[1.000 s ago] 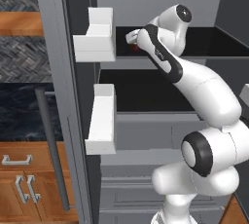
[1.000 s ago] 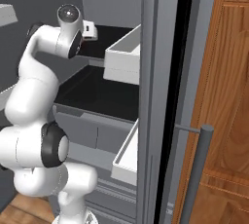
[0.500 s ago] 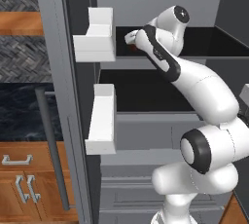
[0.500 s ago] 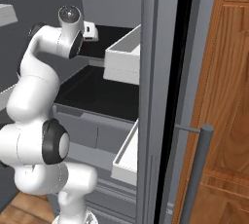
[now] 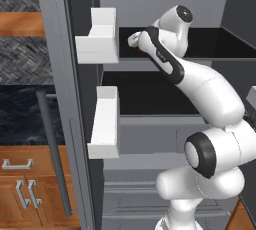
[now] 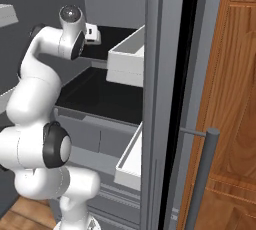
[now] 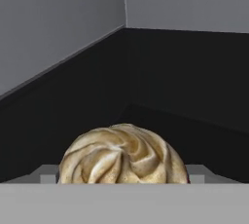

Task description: Take the cupcakes from the fridge and place them on the empty tray on the dining counter.

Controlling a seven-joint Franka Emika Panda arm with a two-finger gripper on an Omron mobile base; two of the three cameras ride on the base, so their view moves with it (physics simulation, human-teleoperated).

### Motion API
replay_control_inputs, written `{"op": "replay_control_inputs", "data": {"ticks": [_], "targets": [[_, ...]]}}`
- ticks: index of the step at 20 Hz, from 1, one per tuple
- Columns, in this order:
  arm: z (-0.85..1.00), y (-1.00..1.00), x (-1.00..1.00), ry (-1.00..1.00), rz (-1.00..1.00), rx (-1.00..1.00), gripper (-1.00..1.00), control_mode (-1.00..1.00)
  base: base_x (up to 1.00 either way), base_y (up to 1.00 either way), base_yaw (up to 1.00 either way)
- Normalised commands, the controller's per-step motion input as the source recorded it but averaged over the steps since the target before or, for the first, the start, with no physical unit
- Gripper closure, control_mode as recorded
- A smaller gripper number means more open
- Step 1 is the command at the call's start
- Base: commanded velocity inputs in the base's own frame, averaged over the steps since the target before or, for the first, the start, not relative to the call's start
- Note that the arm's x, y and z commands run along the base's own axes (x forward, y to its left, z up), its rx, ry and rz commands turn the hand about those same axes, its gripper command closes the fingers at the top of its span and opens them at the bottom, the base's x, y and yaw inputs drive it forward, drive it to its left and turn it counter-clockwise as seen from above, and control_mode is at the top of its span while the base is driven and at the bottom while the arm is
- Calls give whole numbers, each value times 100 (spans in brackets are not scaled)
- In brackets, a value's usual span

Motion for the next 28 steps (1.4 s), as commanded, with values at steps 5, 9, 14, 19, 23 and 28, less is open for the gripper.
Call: {"op": "replay_control_inputs", "data": {"ticks": [5,9,14,19,23,28], "targets": [[1,-3,-46,-17,0,0,100,-100,0,0,0],[2,-14,-100,-32,0,-1,100,-100,0,0,0],[22,-36,-100,-23,-1,0,100,-100,0,0,0],[57,-48,-100,-12,-2,0,100,-100,0,0,0],[48,-47,-100,-11,0,0,100,-100,0,0,0],[21,-28,-100,-1,-8,0,100,-100,0,0,0]]}}
